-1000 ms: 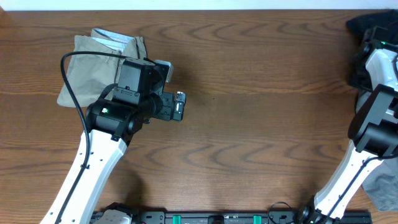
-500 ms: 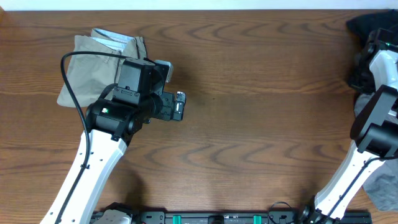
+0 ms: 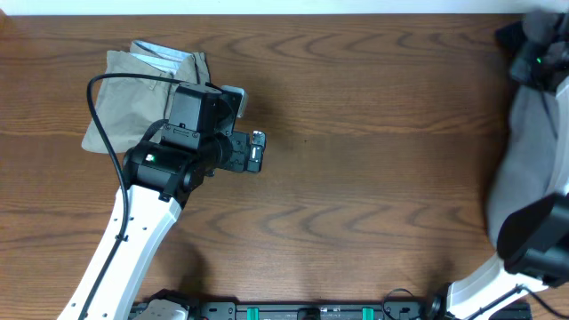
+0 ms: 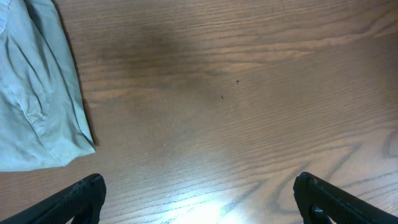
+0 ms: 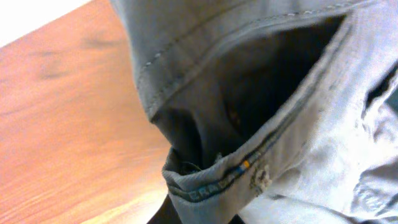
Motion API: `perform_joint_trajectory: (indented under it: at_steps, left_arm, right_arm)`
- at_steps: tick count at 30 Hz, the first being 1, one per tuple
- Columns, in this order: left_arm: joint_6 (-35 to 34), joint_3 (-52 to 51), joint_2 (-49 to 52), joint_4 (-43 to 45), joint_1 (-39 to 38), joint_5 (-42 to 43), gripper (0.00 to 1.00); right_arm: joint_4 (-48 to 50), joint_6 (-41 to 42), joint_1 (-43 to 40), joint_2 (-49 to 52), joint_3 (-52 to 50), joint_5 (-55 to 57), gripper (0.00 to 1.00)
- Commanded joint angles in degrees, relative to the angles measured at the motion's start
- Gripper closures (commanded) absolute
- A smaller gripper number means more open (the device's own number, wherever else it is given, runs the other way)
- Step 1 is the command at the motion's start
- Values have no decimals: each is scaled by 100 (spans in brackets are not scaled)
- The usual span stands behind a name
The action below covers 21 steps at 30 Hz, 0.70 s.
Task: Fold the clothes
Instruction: 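Grasp grey shorts with right gripper and drag them onto table center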
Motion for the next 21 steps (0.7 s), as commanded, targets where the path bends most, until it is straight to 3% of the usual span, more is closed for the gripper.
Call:
perform_joint_trajectory:
  at_steps: [1,10,15,21]
  left_arm:
    - [76,105,28,-11,-11,-37,2]
    - [72,105,2,-52,20,-129,2]
    - [70,105,-133,-203,151,-841,2]
    - [72,105,-439,-205,236,-890,2]
  right_arm:
    - [-46,-122,603,181,-22,-614,99]
    - [-20,-129,2378,859,-31,-680,99]
    - [0,-267,3268,1357,-31,-723,99]
    - [63,-1364,4225,1532,-31,-1014,82]
